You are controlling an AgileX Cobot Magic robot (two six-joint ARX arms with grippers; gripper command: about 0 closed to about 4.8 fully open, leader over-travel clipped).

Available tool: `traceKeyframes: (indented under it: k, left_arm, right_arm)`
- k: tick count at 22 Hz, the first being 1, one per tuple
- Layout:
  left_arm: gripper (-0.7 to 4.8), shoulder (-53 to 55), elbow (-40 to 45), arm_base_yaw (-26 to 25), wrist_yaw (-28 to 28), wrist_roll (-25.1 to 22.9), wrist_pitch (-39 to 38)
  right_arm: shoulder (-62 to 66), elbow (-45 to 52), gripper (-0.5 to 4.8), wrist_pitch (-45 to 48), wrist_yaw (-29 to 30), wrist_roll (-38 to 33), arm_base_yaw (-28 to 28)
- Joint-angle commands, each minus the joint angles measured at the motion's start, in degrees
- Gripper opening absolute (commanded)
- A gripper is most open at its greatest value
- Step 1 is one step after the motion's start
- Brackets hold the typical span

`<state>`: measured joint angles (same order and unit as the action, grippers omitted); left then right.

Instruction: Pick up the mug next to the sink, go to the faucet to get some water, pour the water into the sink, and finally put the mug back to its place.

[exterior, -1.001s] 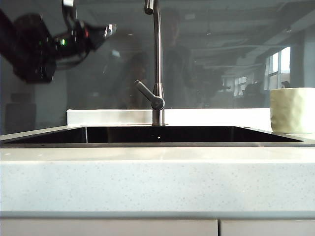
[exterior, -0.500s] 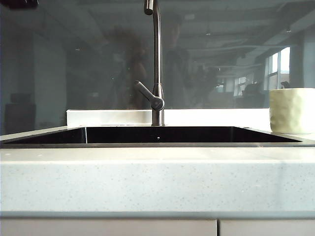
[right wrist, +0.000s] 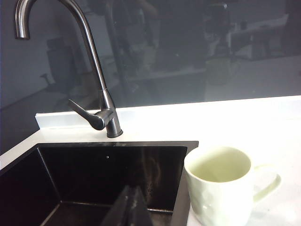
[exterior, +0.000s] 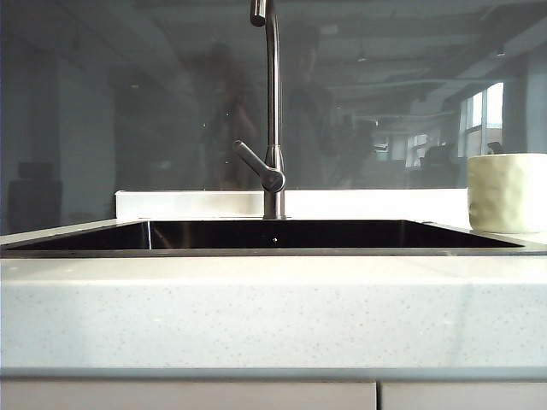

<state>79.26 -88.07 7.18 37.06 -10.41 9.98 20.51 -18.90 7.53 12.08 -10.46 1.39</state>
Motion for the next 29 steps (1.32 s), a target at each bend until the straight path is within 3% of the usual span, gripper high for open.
traceKeyframes:
  k: [1, 6, 13, 16, 20, 22, 29]
  left_arm:
    - [-0.02, -7.80, 11.08, 1.97, -7.80, -4.98, -8.22]
    - [-0.02, -25.31, 34.36, 5.27, -21.68, -0.02, -5.09]
    - [-0.03, -54.10, 62.01, 6.01, -25.00, 8.83, -5.73]
    - [-0.04, -60.81, 66.88, 6.01, -25.22, 12.50, -8.81]
    - [-0.04, -70.31, 71.56, 5.97, -25.55, 12.63, -14.10]
    - [-0.04, -74.69, 72.48, 5.90, -29.83, 12.63, -18.62]
    - [-0.03, -78.84, 72.50, 5.90, -32.54, 14.05, -26.56]
  right_arm:
    - [0.15, -0.33, -0.08, -2.10, 0.09, 0.15, 0.00]
    - [0.24, -0.33, -0.08, -3.50, 0.72, 0.15, 0.09]
    - [0.15, -0.33, -0.08, -4.79, 0.50, 0.15, 0.24]
    - [0.24, -0.33, -0.08, -4.90, 0.77, 0.15, 0.13]
    - [0.24, -0.33, -0.08, -4.76, 0.72, 0.15, 0.17]
    - [0.22, -0.33, -0.08, -4.76, 0.72, 0.13, 0.15]
    - [0.17, -0.33, -0.08, -4.76, 0.72, 0.15, 0.13]
